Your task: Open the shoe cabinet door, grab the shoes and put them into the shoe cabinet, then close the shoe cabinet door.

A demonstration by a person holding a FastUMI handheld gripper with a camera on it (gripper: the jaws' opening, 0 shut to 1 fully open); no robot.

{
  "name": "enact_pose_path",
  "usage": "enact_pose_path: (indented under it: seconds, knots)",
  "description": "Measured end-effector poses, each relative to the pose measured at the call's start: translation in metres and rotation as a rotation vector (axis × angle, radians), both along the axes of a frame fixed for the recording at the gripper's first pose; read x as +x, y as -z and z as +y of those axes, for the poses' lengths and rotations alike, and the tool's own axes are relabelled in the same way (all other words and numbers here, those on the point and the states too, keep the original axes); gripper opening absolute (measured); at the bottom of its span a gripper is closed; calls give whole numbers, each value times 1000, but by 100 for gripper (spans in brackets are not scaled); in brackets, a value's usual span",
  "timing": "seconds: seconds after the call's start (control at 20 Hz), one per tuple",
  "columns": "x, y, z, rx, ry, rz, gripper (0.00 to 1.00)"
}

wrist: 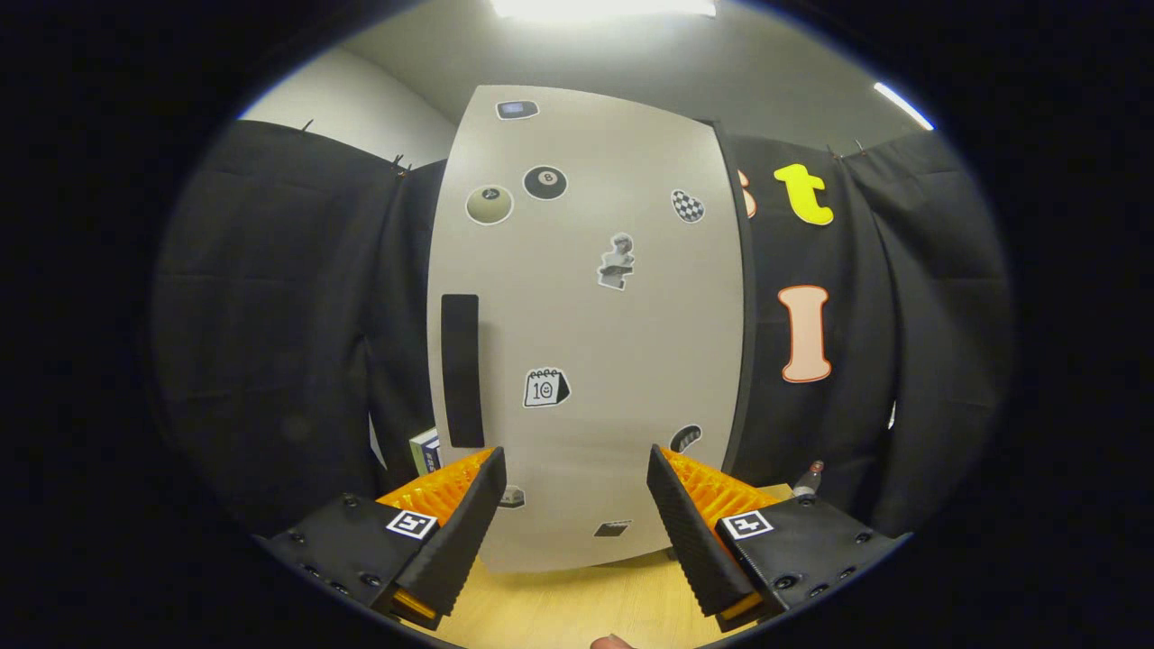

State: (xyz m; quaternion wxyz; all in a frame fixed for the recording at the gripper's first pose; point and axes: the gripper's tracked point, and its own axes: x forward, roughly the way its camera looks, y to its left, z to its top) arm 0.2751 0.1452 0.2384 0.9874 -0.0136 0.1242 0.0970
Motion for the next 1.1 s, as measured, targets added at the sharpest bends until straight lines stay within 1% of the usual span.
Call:
enact_pose_path:
  seconds: [0.25,0.5,1.1]
  knots:
    - [-20,-13,-26,-14,35,-24,99]
    - [-30,-20,-37,-15,47,-41,99]
    - [-35,-10,-41,-15,41,-29,99]
